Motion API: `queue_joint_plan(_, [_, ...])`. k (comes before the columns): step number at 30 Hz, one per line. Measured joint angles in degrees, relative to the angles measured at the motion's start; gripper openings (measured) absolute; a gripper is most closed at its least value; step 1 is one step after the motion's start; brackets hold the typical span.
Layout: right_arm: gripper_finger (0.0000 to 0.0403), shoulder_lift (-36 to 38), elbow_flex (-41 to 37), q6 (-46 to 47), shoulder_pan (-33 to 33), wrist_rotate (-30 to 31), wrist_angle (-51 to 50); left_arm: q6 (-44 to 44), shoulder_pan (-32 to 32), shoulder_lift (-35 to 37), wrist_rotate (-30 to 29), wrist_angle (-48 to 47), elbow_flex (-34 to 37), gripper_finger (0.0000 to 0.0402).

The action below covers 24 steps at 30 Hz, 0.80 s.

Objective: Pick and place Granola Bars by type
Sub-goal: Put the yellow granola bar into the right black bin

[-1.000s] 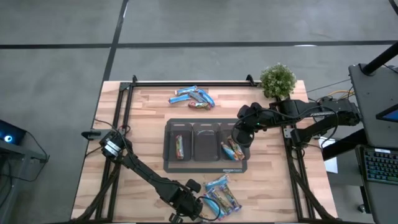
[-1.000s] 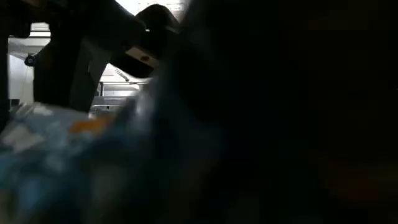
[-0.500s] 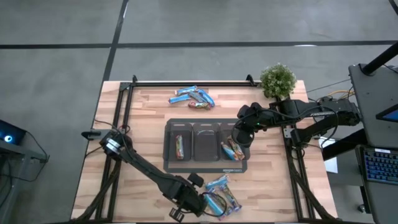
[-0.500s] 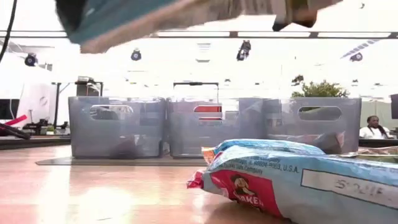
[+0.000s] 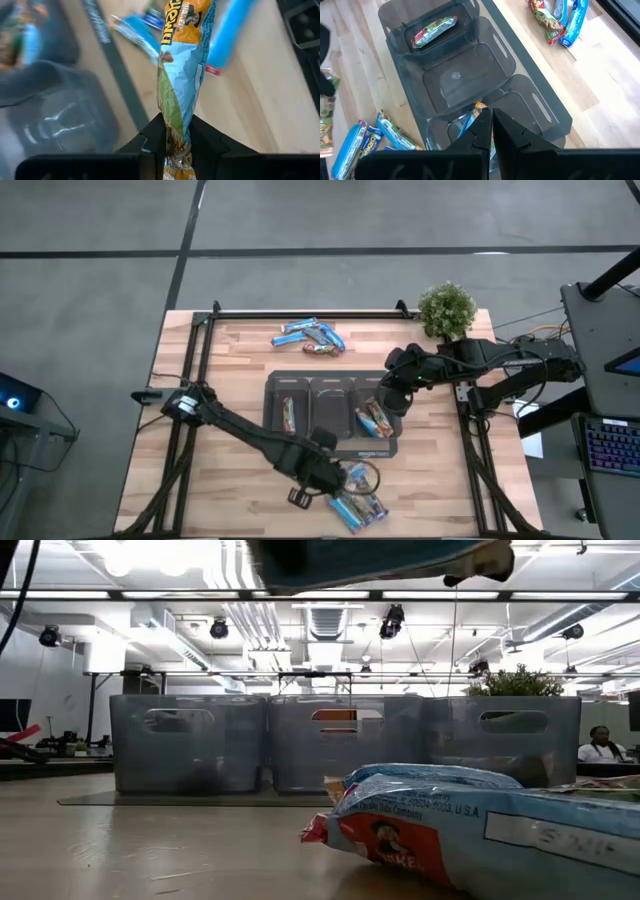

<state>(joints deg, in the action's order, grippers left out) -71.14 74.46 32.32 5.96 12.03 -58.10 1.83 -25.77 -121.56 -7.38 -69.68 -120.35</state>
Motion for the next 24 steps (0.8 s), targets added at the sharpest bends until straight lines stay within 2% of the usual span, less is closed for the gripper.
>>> queue_joint_plan(10, [0.0008,7.2,0.1,0.5,0.0,0.0,-4.1,-0.7,9.2,0.0,-1.7,1.2,-2.4,0.0053])
queue_joint_plan(19, [0.0008,11.5,0.1,2.5,0.0,1.7,-4.4,-11.5,17.4,0.0,-1.5,6.4,-2.4,0.0053])
queue_joint_plan(24, [0.0008,11.4,0.2,3.5,0.0,2.0,-4.5,-12.2,21.5,0.0,-0.1,10.5,-2.4,0.0053])
